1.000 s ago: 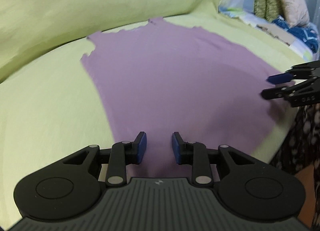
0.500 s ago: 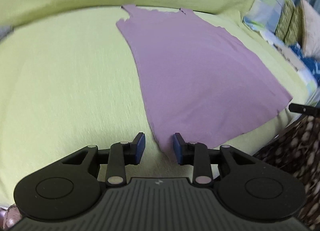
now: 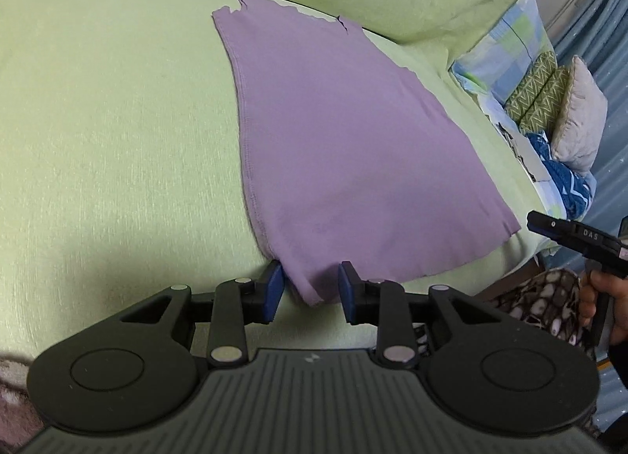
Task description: Fold clothes
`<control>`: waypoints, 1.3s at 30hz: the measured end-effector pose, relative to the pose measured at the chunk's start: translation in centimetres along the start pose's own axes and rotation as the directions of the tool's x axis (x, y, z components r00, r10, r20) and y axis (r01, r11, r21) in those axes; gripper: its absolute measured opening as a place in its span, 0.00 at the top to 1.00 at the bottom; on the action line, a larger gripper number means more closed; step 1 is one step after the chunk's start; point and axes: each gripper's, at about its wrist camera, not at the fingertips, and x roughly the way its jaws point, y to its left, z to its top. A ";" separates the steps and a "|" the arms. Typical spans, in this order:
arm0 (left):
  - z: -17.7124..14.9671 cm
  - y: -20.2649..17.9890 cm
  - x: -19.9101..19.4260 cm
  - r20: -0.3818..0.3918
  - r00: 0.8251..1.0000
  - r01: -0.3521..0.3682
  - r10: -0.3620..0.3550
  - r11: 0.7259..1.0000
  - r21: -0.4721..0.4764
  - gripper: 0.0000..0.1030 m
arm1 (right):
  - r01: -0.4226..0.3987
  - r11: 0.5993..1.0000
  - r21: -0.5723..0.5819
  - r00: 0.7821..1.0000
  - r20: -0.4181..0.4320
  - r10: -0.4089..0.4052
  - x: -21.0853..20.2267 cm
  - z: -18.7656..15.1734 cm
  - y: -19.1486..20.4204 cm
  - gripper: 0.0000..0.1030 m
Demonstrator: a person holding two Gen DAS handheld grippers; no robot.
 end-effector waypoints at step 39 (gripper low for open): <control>-0.3 -1.7 -2.9 -0.049 0.984 -0.160 0.169 0.976 0.150 1.00 | 0.011 1.000 0.029 0.990 -0.139 -0.007 0.9 2.0 -0.6 0.90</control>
